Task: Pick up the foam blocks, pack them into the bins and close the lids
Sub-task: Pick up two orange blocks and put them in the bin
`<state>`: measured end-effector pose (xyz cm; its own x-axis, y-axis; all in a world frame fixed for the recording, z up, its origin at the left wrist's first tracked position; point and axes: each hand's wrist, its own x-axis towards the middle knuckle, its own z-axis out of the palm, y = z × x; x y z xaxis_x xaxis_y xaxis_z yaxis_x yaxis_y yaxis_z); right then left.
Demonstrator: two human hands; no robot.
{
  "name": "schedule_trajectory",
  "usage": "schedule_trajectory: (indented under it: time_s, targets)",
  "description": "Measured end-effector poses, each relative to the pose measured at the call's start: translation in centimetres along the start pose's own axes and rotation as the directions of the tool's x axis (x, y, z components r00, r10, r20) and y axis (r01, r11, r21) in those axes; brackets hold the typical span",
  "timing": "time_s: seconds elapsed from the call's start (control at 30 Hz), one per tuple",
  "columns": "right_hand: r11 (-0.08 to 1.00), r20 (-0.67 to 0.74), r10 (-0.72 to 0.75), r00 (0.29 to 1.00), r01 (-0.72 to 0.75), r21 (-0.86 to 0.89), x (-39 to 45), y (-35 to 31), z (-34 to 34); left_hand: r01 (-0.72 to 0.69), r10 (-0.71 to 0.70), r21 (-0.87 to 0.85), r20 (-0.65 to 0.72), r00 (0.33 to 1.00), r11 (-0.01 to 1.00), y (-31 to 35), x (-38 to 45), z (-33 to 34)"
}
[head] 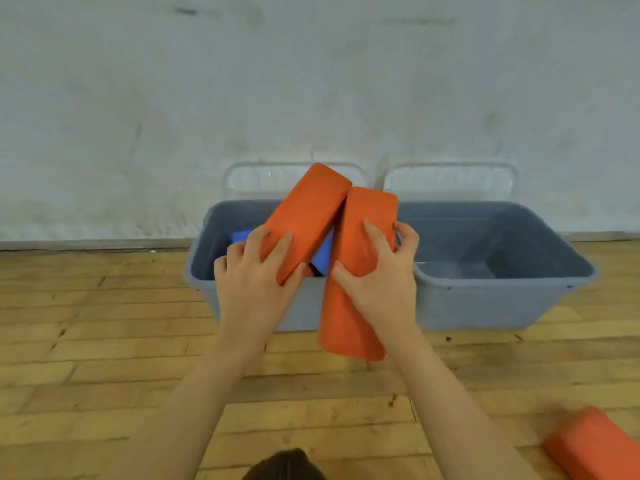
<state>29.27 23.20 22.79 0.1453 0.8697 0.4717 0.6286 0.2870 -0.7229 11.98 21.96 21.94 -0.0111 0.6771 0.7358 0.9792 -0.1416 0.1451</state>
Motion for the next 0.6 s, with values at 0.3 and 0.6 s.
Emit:
schedule_trajectory:
  time_s: [0.3, 0.6]
  targets:
    - [0.995, 0.108, -0.079, 0.991, 0.072, 0.068, 12.1, -4.8, 14.3, 0.180, -0.178, 0.092, -0.027, 0.984, 0.979, -13.2, 8.2, 6.8]
    - [0.982, 0.390, -0.123, 0.912, 0.169, -0.086, 16.4, -2.0, 24.6, 0.526, -0.473, -0.088, 0.332, 0.816, 0.846, -18.7, 9.0, 15.7]
